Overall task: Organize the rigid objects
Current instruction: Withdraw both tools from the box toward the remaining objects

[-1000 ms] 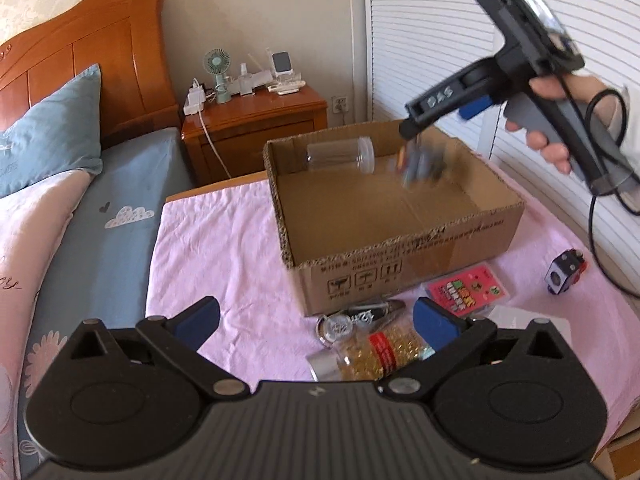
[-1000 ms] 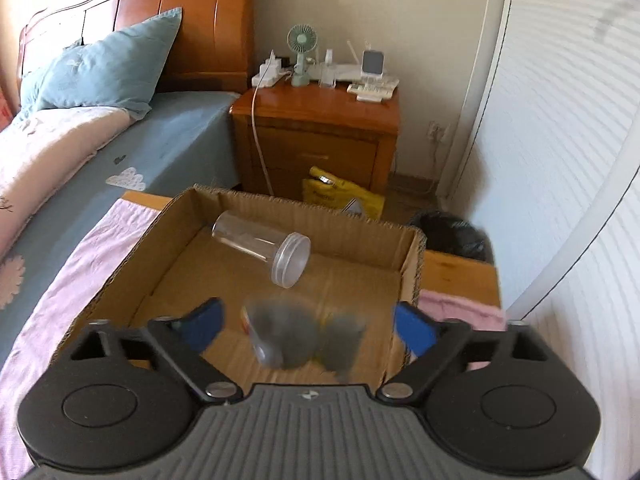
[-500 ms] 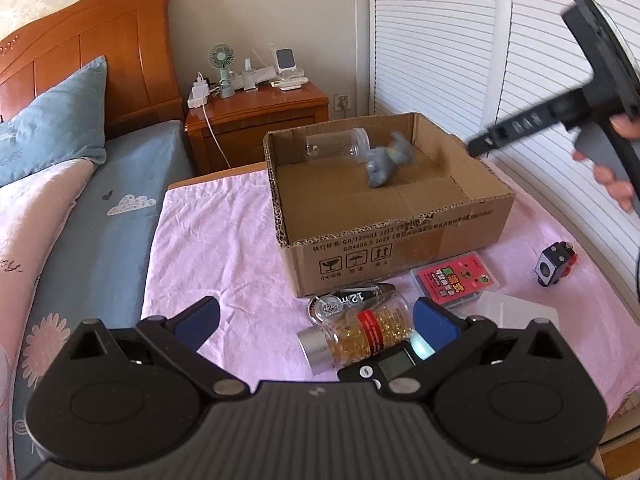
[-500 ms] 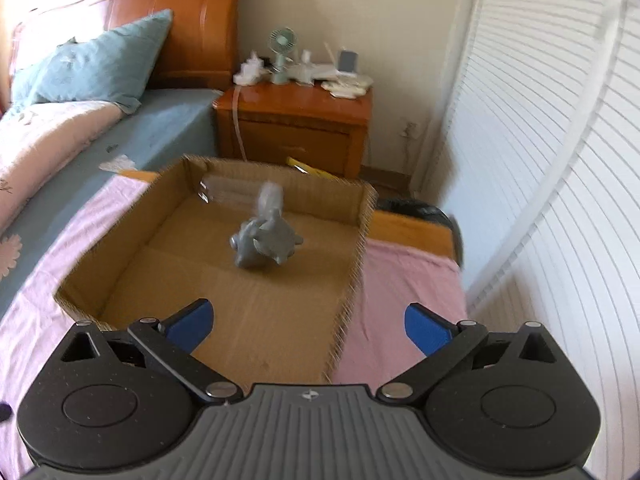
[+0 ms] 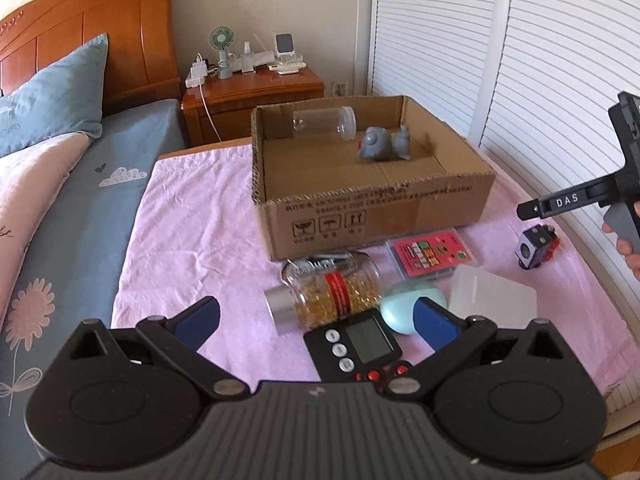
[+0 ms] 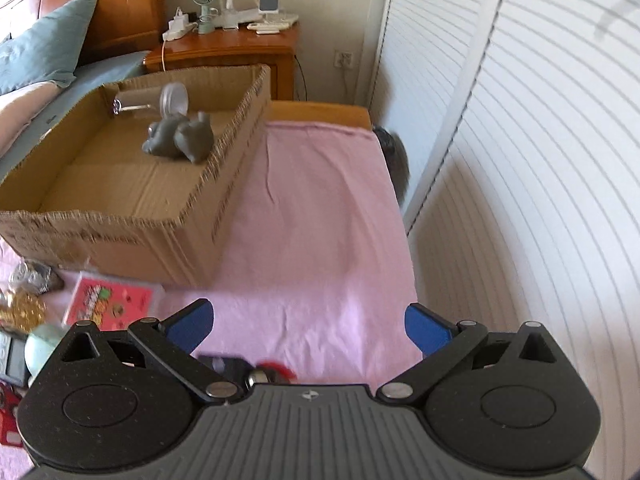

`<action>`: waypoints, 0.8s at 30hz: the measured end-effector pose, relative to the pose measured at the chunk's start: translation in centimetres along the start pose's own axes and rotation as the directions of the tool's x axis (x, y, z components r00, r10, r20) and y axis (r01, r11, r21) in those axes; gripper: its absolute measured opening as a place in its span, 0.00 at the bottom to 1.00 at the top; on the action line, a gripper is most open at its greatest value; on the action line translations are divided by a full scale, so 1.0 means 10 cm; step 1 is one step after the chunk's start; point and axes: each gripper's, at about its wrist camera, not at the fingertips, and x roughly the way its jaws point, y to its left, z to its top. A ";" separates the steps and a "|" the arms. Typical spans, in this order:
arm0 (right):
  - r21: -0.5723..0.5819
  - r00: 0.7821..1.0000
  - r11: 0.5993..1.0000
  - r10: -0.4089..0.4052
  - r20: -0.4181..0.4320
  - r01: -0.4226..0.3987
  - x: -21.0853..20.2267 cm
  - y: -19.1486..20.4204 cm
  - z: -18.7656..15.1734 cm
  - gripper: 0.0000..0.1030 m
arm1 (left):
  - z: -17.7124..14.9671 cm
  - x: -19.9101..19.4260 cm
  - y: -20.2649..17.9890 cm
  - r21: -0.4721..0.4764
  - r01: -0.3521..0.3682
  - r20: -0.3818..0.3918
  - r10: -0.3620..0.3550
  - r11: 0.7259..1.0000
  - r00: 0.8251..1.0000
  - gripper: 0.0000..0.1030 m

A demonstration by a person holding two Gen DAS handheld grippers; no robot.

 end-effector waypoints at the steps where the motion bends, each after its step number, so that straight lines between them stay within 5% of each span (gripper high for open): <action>1: 0.005 1.000 1.000 0.003 -0.002 -0.003 -0.01 -0.01 -0.04 1.00 | -0.01 -0.01 -0.01 0.000 0.001 0.000 -0.001 1.000 1.000 0.99; 15: 0.027 0.997 0.998 0.054 0.063 -0.056 -0.38 0.02 -0.64 1.00 | -0.11 -0.08 -0.12 0.018 0.009 -0.003 -0.009 1.000 1.000 0.99; 24: 0.000 0.999 0.999 0.046 0.023 -0.046 -0.23 0.23 -1.05 1.00 | -0.25 -0.02 -0.17 0.051 0.047 -0.032 -0.045 0.998 0.998 0.99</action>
